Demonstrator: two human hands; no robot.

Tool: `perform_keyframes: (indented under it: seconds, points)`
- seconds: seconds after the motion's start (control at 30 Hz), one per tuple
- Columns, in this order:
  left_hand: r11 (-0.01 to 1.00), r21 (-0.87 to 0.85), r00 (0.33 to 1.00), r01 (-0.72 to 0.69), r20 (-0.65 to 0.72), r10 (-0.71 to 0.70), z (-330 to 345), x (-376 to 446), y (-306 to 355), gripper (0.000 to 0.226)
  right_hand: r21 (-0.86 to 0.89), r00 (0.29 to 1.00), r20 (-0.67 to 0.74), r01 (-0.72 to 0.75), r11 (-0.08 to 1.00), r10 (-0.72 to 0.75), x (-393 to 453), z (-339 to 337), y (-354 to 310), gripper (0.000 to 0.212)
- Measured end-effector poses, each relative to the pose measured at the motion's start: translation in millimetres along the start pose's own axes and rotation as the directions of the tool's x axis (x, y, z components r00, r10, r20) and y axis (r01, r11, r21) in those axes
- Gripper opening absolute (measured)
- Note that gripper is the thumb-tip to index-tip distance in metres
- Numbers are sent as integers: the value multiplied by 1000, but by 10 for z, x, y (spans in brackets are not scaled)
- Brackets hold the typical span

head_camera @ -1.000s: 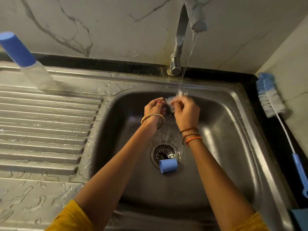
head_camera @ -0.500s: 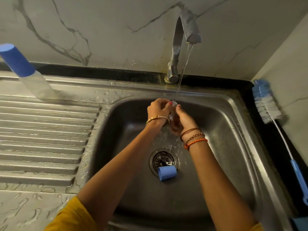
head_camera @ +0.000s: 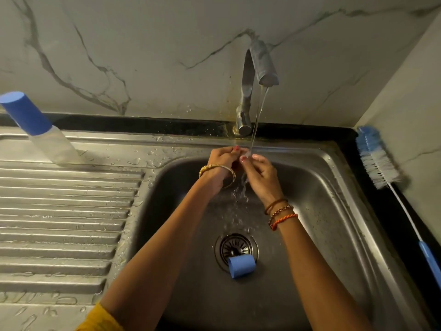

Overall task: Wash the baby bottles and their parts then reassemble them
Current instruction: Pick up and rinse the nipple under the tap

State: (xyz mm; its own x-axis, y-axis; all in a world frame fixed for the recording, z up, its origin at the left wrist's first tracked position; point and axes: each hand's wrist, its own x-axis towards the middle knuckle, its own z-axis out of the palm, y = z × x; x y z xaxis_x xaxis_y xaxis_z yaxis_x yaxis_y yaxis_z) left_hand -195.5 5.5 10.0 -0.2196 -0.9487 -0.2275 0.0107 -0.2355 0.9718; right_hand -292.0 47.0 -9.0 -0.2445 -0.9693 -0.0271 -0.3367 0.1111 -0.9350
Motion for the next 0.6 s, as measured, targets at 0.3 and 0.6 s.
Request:
perform_keyframes:
  seconds: [0.3, 0.6]
  points:
    - [976, 196, 995, -96, 41, 89, 128, -77, -24, 31, 190, 960, -6, -273, 943, 279, 200, -120, -168, 20]
    - [948, 299, 960, 109, -280, -22, 130, 40, 70, 41, 13, 997, 71, 21, 1000, -22, 96, -83, -133, 31]
